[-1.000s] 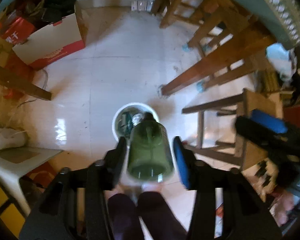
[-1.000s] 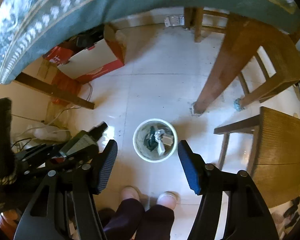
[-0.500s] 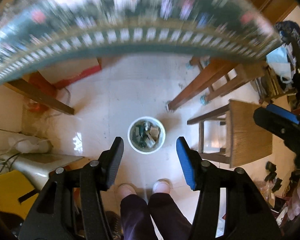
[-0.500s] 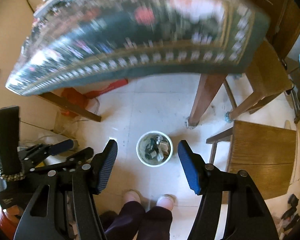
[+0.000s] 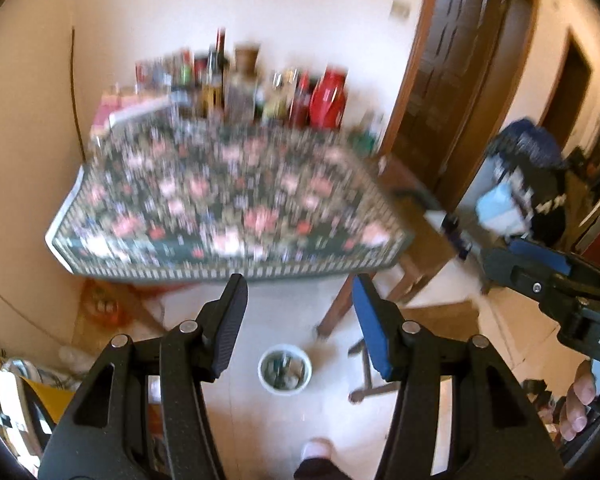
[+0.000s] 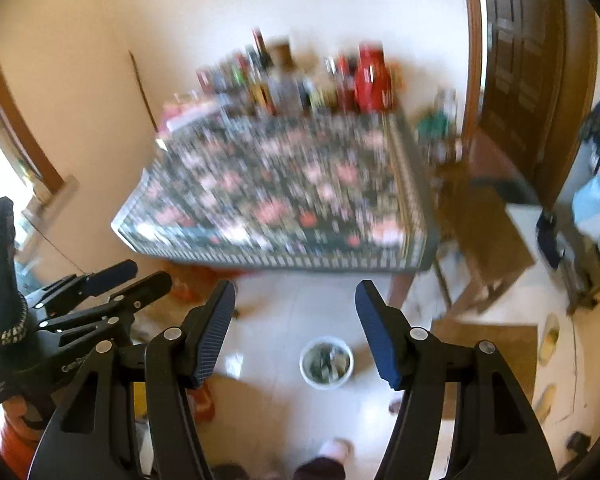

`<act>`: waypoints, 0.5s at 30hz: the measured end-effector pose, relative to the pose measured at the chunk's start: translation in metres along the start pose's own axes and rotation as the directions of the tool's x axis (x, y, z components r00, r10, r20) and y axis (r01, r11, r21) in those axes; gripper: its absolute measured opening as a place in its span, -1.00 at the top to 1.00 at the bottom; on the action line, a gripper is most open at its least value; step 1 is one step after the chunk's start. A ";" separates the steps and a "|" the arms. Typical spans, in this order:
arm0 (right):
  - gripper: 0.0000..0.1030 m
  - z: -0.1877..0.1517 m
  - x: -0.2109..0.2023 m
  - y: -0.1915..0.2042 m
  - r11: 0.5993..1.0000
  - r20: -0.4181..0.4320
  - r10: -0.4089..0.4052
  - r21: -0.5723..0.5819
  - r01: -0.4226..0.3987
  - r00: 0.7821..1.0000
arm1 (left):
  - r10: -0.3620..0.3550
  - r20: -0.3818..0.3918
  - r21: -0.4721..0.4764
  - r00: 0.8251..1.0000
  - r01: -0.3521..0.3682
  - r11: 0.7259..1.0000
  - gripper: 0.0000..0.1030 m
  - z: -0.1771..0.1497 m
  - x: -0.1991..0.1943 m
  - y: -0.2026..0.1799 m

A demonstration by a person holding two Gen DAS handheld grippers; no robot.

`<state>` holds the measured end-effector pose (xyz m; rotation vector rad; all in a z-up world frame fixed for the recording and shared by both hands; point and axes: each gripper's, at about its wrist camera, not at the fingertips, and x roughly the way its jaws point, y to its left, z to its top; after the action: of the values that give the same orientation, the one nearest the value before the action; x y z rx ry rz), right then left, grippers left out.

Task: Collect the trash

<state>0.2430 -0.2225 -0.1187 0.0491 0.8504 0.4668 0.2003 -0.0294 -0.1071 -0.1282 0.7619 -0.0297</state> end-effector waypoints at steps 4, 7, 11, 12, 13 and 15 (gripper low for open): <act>-0.15 0.002 -0.069 0.034 0.999 0.158 -0.030 -0.033 0.036 0.987 | -0.041 0.123 0.045 0.992 0.036 0.998 -0.04 0.006 -0.072 -0.003; -0.17 -0.006 -0.107 0.058 0.997 0.238 -0.044 -0.050 0.058 0.970 | -0.048 0.207 0.073 0.977 0.033 0.997 -0.14 -0.002 -0.129 -0.002; -0.53 -0.025 -0.146 0.084 0.997 0.350 -0.028 -0.061 0.053 0.936 | -0.032 0.274 0.060 0.961 0.016 0.998 -0.71 -0.018 -0.178 0.006; -0.58 -0.030 -0.154 0.090 0.997 0.375 -0.025 -0.060 0.051 0.927 | -0.029 0.289 0.053 0.957 0.014 0.999 -0.89 -0.022 -0.188 0.009; -0.67 -0.034 -0.158 0.093 0.997 0.389 -0.020 -0.062 0.048 0.921 | -0.029 0.305 0.046 0.952 0.015 0.999 -0.90 -0.027 -0.197 0.011; -0.83 -0.041 -0.168 0.103 0.996 0.408 -0.011 -0.073 0.045 0.913 | -0.028 0.321 0.038 0.947 0.016 0.999 -0.90 -0.035 -0.213 0.017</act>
<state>0.0795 -0.2060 -0.0032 0.0569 0.4198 0.4432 0.0215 -0.0009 0.0115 -0.1053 0.4329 -0.0420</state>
